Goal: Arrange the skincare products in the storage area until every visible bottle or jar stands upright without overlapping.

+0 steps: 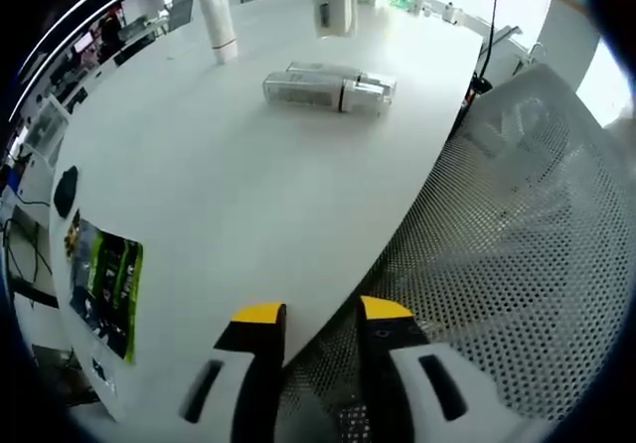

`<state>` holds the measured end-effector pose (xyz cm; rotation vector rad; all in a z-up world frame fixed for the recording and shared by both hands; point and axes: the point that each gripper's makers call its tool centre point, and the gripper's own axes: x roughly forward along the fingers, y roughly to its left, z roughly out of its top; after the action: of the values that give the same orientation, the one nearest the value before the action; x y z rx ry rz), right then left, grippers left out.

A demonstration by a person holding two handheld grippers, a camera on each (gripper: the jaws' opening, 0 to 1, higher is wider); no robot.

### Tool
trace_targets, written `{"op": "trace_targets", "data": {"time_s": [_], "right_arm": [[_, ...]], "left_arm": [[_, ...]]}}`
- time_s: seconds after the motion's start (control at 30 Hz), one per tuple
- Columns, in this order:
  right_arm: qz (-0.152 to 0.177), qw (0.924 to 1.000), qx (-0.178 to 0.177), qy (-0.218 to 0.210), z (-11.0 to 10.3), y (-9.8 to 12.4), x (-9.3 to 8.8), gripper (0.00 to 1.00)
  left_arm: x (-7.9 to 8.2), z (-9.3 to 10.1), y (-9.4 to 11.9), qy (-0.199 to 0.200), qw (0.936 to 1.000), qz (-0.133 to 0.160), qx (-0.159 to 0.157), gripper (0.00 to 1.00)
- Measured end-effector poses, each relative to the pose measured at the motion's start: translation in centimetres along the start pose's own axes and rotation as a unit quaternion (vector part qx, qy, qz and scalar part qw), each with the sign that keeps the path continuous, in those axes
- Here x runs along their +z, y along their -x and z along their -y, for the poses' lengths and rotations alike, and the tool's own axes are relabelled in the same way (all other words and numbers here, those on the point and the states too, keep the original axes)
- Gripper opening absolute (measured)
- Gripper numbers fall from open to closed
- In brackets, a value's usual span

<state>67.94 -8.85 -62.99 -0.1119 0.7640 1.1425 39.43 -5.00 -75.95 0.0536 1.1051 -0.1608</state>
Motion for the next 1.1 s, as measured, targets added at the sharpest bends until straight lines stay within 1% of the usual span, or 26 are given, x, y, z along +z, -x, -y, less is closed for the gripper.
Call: {"op": "trace_targets", "data": {"time_s": [0.13, 0.3, 0.43, 0.6, 0.73, 1.0, 1.1], "right_arm": [[0.006, 0.9999, -0.010, -0.005, 1.0, -0.5, 0.5, 0.31], [0.003, 0.9999, -0.016, 0.004, 1.5, -1.1, 0.8, 0.31], [0.002, 0.9997, -0.021, 0.010, 2.5, -1.9, 0.8, 0.31], [0.003, 0.9996, -0.028, -0.002, 3.1, -2.2, 0.6, 0.31], [-0.002, 0.9993, -0.035, 0.009, 3.6, -2.8, 0.5, 0.30], [-0.002, 0.9988, -0.042, 0.024, 4.0, -3.7, 0.6, 0.30], [-0.009, 0.9983, -0.045, 0.035, 4.2, -4.0, 0.5, 0.30]], "left_arm": [[0.3, 0.2, 0.0, 0.008, 0.9999, 0.011, -0.008, 0.21], [0.1, 0.2, 0.0, 0.005, 0.9999, 0.005, -0.008, 0.21], [0.1, 0.2, 0.0, 0.004, 1.0000, 0.004, -0.007, 0.21], [0.0, 0.1, 0.0, 0.004, 1.0000, 0.004, -0.006, 0.20], [0.6, 0.2, 0.1, 0.016, 0.9996, 0.020, -0.009, 0.22], [0.4, 0.0, 0.1, 0.018, 0.9997, 0.016, -0.005, 0.22], [0.4, 0.0, 0.1, 0.020, 0.9997, 0.016, -0.005, 0.21]]}}
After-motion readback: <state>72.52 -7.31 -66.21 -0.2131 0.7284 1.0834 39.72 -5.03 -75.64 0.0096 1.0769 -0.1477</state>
